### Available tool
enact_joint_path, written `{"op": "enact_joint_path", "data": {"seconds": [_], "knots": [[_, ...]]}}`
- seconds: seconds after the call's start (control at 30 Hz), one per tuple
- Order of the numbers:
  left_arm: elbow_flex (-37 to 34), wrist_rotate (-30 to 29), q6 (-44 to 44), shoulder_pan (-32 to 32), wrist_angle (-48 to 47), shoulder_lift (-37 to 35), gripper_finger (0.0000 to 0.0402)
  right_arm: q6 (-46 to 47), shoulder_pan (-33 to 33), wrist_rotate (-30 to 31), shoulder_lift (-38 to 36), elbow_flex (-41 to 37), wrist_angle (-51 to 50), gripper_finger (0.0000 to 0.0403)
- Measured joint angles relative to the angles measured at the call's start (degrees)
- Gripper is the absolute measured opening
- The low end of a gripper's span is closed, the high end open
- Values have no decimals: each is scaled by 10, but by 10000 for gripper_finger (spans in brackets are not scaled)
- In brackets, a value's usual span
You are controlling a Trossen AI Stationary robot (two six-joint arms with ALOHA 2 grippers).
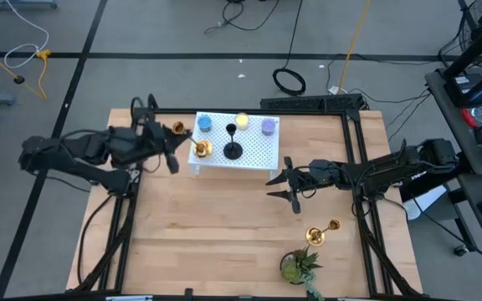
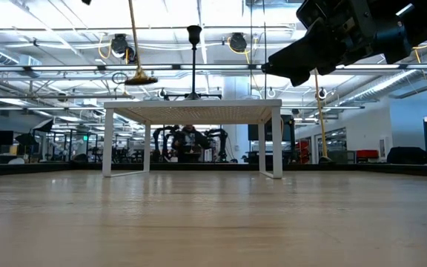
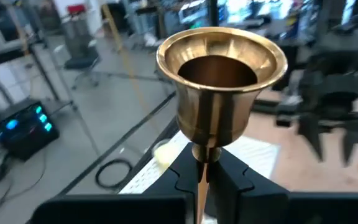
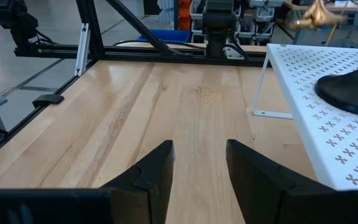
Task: Pick & Place candle stick holders
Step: Put the left gold candle holder on the shelf
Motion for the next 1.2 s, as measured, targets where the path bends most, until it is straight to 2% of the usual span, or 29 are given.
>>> {"op": "enact_joint_path", "data": {"seconds": [0.13,0.27,0.33,0.47,0.63,1.0,1.2], "knots": [[0,35,-32,49,-23,17,39,0,0,0,0,0,0,146],[0,76,-42,85,-24,43,25,0,0,0,0,0,0,146],[0,80,-40,98,-15,56,17,0,0,0,0,0,-1,146],[0,76,-37,119,6,72,24,0,0,0,0,0,-5,146],[0,76,-34,131,26,80,63,0,0,0,0,0,-5,146],[0,76,-42,133,23,83,42,0,0,0,0,0,-9,146],[0,76,-37,133,16,83,81,0,0,0,0,0,-9,146]]}}
